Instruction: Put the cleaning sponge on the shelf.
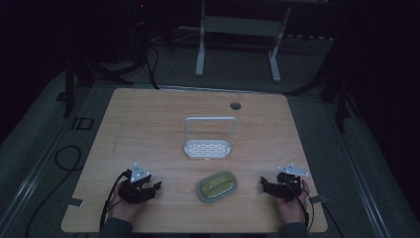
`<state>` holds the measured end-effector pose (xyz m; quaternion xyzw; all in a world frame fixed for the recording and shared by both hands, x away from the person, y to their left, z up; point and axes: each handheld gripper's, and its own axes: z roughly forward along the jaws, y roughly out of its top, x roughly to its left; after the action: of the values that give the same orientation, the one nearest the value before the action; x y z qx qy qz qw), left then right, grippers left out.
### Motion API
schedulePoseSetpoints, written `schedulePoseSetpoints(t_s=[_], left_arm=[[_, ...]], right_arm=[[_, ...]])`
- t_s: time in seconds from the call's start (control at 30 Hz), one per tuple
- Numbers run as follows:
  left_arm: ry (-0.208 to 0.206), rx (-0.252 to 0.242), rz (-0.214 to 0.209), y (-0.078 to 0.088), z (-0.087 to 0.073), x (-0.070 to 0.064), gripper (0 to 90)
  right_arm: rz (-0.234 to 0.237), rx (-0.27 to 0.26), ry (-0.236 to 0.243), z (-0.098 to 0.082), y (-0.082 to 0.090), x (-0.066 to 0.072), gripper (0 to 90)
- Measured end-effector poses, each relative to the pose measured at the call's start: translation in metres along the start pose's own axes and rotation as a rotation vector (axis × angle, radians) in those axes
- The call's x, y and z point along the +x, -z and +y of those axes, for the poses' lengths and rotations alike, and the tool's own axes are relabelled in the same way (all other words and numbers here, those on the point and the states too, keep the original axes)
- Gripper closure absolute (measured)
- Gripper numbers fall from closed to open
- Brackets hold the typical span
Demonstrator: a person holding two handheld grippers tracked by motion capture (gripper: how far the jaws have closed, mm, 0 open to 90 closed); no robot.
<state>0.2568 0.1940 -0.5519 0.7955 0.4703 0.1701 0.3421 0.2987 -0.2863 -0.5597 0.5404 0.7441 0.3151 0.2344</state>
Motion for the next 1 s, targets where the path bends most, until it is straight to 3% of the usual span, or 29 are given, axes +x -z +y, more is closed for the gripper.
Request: schedulePoseSetpoints(t_s=[0.23,0.57,1.0], left_arm=[[-0.003,0.011,-0.045,0.011,0.011,-0.002,53.3],[-0.017,0.033,-0.065,0.019,0.027,-0.007,55.8],[-0.114,0.044,-0.114,0.012,0.052,-0.032,56.8]], right_arm=[[-0.001,-0.001,-0.002,0.0,0.0,0.0,13.2],[-0.002,-0.001,-0.003,0.0,0.0,0.0,13.3],[-0.004,0.0,-0.006,0.0,0.0,0.001,13.3]])
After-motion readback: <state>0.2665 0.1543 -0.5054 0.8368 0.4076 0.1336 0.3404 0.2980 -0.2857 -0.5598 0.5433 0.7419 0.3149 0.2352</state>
